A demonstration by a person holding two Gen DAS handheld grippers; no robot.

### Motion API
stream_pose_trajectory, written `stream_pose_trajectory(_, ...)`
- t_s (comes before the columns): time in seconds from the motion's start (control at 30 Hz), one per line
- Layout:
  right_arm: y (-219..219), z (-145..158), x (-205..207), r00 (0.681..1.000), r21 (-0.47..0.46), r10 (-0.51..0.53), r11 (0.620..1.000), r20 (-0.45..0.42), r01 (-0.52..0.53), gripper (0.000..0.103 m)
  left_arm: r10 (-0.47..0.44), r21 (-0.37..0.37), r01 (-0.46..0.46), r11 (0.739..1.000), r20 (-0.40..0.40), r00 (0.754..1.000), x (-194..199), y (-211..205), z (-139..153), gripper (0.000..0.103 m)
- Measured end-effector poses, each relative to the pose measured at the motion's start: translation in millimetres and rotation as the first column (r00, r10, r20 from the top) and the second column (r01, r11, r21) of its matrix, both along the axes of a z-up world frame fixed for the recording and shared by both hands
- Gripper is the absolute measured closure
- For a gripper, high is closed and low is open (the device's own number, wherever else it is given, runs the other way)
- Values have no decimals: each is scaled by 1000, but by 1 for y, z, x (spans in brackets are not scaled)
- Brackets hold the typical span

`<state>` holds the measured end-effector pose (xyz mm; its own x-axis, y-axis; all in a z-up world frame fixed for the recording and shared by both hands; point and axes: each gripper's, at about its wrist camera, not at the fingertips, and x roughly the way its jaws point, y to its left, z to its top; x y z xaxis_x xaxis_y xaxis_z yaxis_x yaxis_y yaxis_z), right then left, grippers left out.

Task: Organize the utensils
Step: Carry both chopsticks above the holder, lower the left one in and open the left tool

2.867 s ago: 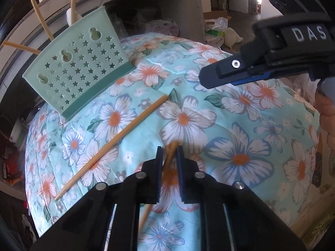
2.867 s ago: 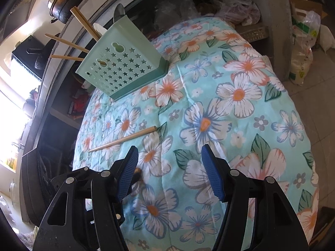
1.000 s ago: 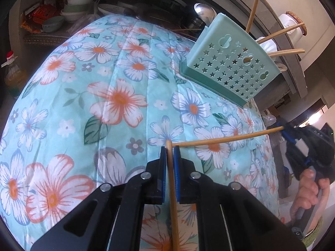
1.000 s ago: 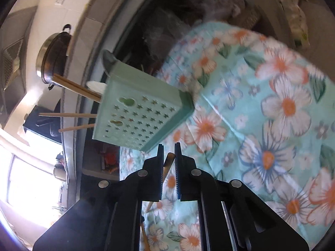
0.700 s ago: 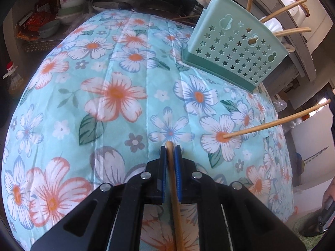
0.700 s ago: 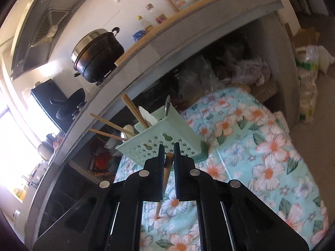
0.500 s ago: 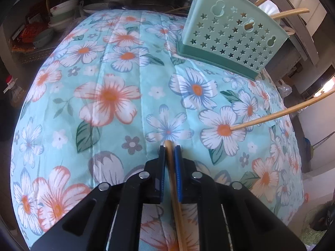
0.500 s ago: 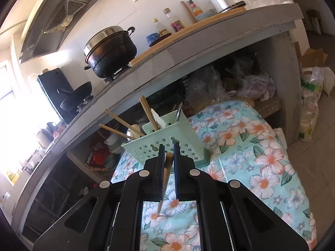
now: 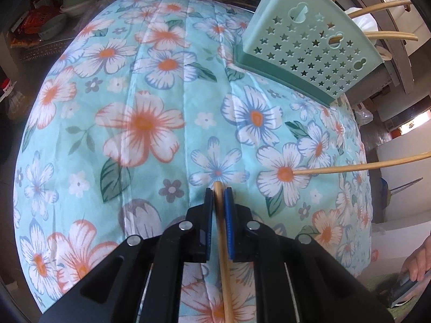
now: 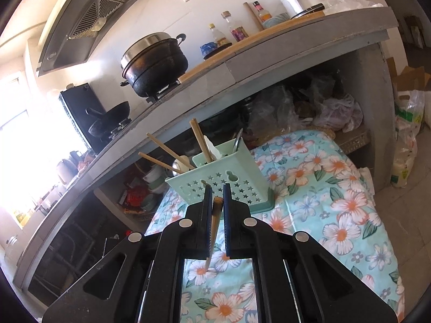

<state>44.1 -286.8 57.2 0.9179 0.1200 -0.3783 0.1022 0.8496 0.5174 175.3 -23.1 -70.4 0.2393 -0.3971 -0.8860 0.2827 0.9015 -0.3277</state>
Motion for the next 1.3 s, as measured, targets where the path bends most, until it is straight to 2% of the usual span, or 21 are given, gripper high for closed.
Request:
stream_pose_trajectory(0.1,-5,-2,-3,1000,15,1,1000,1,-1,97,15,-32,-14,999,33,999,0,1,19,97)
stream_pose_trajectory(0.17,-9,0,-6,1000,13,-1,1000,9,1,97,30,-62,-25,998,89,996,-2,4,41,97)
stream_pose_trajectory(0.3,-14,1,-10,1000,5,-8,1000,21,8,97,81,-135,-48,990,252,964,-3,4,101,97)
stream_pose_trajectory(0.37,-16,2,-11,1000,5,-11,1000,23,11,97,104,-200,-37,979,333,937,-3,3,137,98)
stream_pose_trajectory(0.43,-18,2,-12,1000,8,-13,1000,26,13,97,127,-242,-20,970,432,893,-6,-2,174,98)
stream_pose_trajectory(0.53,-18,2,-12,1000,13,-10,1000,27,10,98,188,-299,-8,954,580,793,-4,-9,228,98)
stream_pose_trajectory(0.63,-16,3,-12,1000,7,-9,1000,26,9,98,270,-349,-14,937,698,664,1,-11,277,98)
stream_pose_trajectory(0.73,-16,3,-12,1000,6,-11,1000,24,10,98,336,-370,-47,928,773,538,10,-18,308,98)
stream_pose_trajectory(0.77,-15,3,-11,1000,4,-12,1000,23,11,98,350,-377,-53,925,785,512,16,-21,314,98)
stream_pose_trajectory(0.8,-15,3,-10,1000,4,-13,1000,21,12,98,361,-383,-61,922,789,496,24,-24,317,98)
stream_pose_trajectory(0.83,-15,3,-10,1000,4,-13,1000,18,13,98,373,-394,-66,917,785,495,31,-27,319,98)
stream_pose_trajectory(0.87,-14,4,-9,1000,2,-14,1000,16,14,98,382,-407,-65,911,775,503,41,-31,318,98)
stream_pose_trajectory(1.03,-13,5,-6,1000,-12,-19,1000,6,19,98,395,-457,-46,888,709,584,78,-44,299,98)
stream_pose_trajectory(1.13,-13,5,-4,1000,-16,-22,1000,0,22,97,400,-474,-46,879,683,611,88,-53,284,98)
stream_pose_trajectory(1.23,-12,6,-3,1000,-21,-23,1000,-3,23,97,388,-468,-46,883,669,634,94,-63,266,98)
stream_pose_trajectory(1.3,-10,6,-2,1000,-25,-24,999,-5,23,97,375,-470,-42,882,644,666,99,-67,249,98)
